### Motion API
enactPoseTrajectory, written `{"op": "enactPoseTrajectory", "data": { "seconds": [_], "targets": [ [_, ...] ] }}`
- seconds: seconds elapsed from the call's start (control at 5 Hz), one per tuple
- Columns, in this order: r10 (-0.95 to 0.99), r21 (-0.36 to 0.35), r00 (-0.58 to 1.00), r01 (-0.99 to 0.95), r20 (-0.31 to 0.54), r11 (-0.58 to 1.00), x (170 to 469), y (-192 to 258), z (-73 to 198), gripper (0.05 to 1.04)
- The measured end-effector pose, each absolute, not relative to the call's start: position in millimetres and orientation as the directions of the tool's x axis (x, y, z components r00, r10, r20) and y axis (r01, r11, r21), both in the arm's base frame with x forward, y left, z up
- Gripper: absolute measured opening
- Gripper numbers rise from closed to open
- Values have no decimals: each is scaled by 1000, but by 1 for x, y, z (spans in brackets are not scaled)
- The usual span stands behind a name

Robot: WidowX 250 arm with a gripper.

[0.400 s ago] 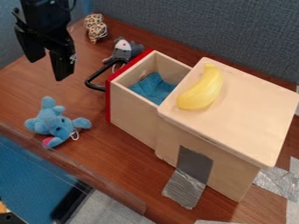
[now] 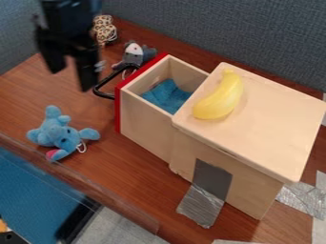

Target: Move the yellow object on top of the drawer to the left side of the table

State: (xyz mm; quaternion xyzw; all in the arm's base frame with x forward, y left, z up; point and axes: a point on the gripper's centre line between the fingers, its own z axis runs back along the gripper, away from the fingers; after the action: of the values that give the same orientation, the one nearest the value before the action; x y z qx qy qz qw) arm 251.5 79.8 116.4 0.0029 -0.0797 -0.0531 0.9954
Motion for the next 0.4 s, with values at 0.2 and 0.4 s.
{"op": "enactPoseTrajectory", "data": {
  "seconds": [0.2,0.4],
  "targets": [
    [-130,-27,975,137,180,990,264,47,135,1000],
    [-153,-67,966,170,208,983,276,11,154,1000]
  ]
}}
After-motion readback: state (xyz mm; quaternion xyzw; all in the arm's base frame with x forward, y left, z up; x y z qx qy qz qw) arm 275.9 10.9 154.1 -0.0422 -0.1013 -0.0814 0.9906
